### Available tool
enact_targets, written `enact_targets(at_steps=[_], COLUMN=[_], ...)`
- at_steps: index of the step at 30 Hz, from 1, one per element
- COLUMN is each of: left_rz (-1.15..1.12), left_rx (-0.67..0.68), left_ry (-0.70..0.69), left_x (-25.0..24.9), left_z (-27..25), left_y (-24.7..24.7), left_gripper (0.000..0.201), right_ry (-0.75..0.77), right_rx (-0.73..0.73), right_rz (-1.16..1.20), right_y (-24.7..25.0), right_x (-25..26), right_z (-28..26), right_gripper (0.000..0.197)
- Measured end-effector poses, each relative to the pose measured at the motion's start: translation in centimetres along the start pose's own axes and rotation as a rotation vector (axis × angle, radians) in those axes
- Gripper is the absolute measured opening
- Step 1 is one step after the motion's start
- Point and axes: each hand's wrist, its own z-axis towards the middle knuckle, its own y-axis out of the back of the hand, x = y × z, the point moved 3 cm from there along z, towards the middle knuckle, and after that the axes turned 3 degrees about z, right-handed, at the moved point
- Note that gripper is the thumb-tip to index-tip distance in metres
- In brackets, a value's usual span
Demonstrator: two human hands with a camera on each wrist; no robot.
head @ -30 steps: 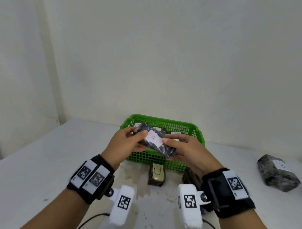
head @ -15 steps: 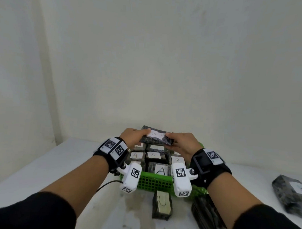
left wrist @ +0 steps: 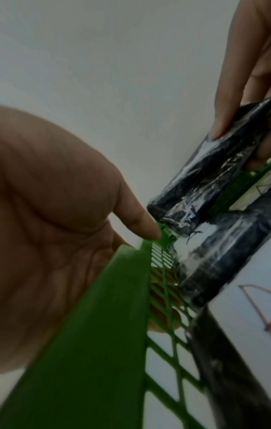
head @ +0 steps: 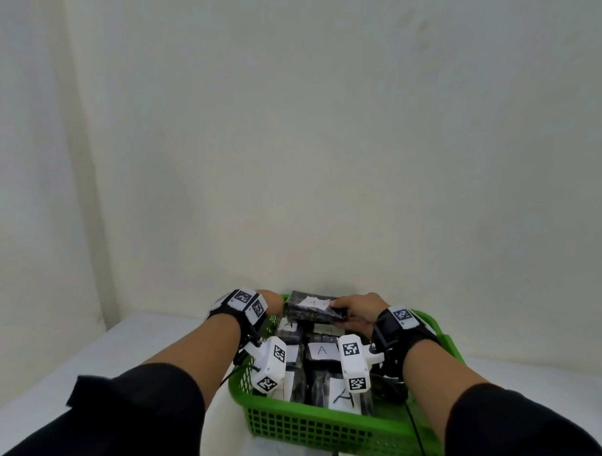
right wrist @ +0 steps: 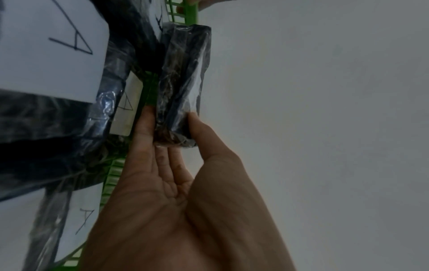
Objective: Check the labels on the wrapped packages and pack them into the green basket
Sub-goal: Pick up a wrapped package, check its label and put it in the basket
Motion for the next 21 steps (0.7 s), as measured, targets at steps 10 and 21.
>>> enact_targets(at_steps=[10, 21], left_rz=[0.412, 0.496], left_rx=[0.100, 0.083], left_ry=[-0.136, -0.175], left_x=[0.4, 0.3], left_z=[1.6, 1.9], left_y=[-0.2, -0.3], left_gripper=[0.032, 0.021], right_ry=[0.042, 0.019], right_rx=[-0.114, -0.117], right_rz=[-0.359, -0.337], right_y=[-1.4, -1.3], right_x=[-0.3, -0.7], right_z=[1.0, 1.8], right_gripper=[0.032, 0.021])
